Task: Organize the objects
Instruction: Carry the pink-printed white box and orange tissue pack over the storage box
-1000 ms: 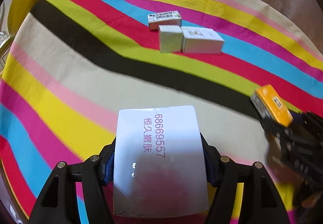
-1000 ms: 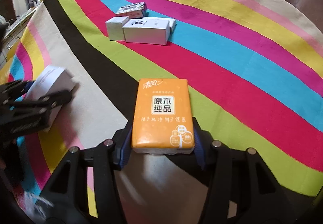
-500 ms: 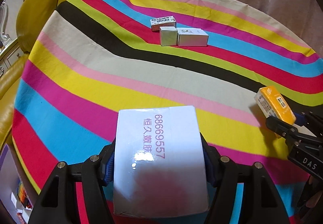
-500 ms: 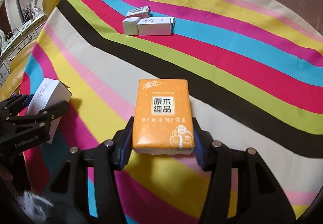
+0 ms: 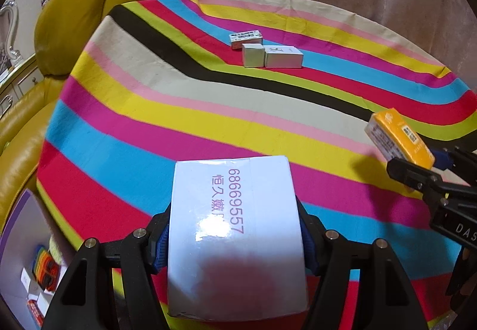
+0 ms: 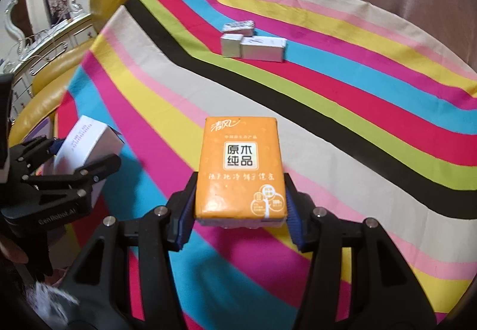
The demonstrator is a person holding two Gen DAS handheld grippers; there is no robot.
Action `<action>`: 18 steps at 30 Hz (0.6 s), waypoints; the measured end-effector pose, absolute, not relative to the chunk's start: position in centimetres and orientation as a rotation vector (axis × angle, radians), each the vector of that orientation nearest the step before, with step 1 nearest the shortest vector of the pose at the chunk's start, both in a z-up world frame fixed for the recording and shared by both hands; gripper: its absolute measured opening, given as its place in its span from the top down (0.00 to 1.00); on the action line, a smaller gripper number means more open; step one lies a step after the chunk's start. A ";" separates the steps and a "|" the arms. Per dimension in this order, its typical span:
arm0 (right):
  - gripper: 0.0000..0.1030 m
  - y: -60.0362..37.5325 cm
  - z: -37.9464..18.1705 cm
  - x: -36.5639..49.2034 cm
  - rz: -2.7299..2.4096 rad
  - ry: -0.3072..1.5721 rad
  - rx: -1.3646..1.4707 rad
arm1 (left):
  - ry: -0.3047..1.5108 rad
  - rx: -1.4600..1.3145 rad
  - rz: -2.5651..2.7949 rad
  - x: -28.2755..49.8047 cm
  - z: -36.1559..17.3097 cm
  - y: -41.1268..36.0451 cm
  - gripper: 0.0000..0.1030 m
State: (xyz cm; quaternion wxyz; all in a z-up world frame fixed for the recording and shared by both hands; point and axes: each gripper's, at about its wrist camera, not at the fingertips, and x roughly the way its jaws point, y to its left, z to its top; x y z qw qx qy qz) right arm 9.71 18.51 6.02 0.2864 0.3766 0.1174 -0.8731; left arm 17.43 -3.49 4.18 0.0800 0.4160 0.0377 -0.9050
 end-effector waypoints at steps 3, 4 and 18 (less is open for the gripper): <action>0.46 17.4 6.7 10.7 -2.310 0.327 0.981 | 0.127 1.219 -2.705 18.8 4.8 -4.2 0.34; 0.46 16.9 7.0 11.1 -2.301 0.331 0.970 | 0.128 1.209 -2.703 19.2 5.1 -4.3 0.34; 0.46 7.6 9.8 18.1 -2.070 0.461 0.809 | 0.249 1.008 -2.614 27.4 8.1 -11.4 0.34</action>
